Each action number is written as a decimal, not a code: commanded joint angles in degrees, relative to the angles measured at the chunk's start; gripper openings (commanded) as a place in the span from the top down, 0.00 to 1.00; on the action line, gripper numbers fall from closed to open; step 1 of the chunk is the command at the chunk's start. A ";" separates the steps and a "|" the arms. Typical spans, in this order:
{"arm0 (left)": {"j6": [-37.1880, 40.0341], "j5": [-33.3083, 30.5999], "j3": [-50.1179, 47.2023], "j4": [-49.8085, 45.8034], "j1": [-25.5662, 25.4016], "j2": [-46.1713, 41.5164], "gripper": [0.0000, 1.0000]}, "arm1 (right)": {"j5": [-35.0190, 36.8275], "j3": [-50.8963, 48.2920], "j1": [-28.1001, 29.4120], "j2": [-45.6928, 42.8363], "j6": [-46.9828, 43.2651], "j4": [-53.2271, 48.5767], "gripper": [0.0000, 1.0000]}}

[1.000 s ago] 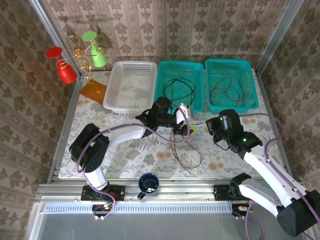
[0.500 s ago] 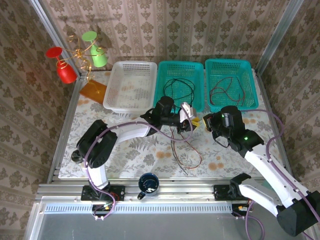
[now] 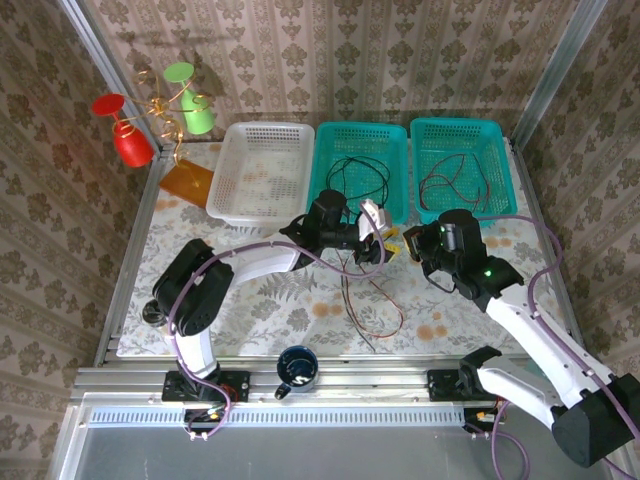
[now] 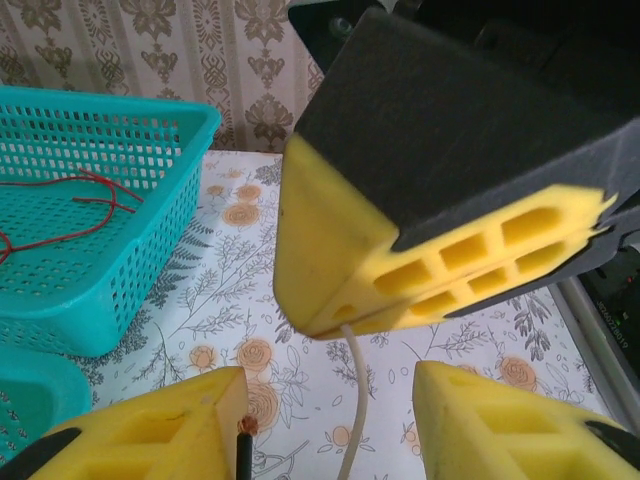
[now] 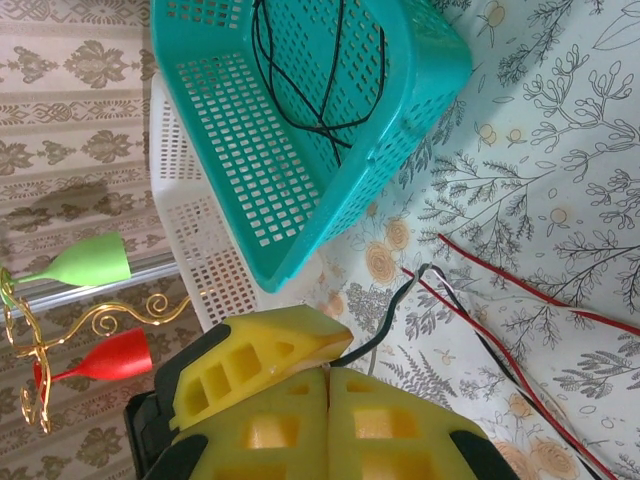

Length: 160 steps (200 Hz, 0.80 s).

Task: Untangle the cables

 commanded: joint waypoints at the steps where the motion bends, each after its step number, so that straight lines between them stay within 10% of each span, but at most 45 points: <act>1: -0.85 0.32 2.18 -2.28 0.36 -3.22 0.52 | 1.27 1.36 0.37 0.32 -2.79 -0.08 1.00; 53: 3.46 -7.46 -0.96 -7.54 0.30 -9.27 0.38 | 2.83 2.27 0.27 1.61 -2.50 -0.13 1.00; 160: 11.01 -13.32 -4.55 -8.59 -2.00 -8.25 0.57 | 0.34 2.62 0.41 2.08 -1.20 1.52 1.00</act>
